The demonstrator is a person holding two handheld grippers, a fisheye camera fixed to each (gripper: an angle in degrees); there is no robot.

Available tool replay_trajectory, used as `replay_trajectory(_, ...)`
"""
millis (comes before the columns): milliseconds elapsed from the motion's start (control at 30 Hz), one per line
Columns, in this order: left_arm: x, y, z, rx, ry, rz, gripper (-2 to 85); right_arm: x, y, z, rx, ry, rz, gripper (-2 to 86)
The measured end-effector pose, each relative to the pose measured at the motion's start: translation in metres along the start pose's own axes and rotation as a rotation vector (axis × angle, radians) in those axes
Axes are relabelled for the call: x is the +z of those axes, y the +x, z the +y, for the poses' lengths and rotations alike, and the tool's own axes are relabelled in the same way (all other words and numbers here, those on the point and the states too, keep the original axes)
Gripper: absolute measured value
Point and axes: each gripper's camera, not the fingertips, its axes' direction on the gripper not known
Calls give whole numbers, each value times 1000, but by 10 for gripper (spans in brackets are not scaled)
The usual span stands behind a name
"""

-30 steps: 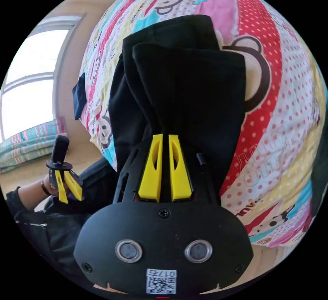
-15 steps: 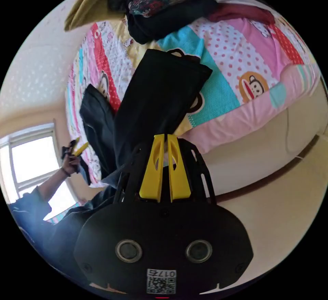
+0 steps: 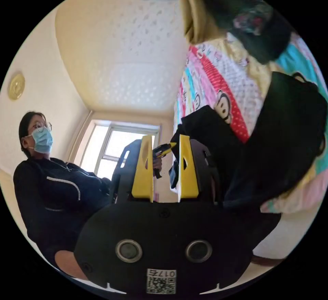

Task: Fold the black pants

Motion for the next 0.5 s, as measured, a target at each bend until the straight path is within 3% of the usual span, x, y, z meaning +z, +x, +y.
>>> replay_trajectory(133,-17,90,25,428,-33,0,46,123,-34,-36,-84,-292,-74,130)
replay_trajectory(200,-11,130,54,652,-84,-30,46,161,-31,-45,16,-402,-20,130)
replay_trajectory(267,2,148,75,769,-130,-66,46,193,-37,-47,-34,-465,87,145)
replay_trajectory(433,28,164,104,815,-168,-103,46,270,-44,-14,-243,-714,606,220)
replay_trajectory(500,33,164,112,819,-178,-75,46,296,-37,4,-302,-766,661,220)
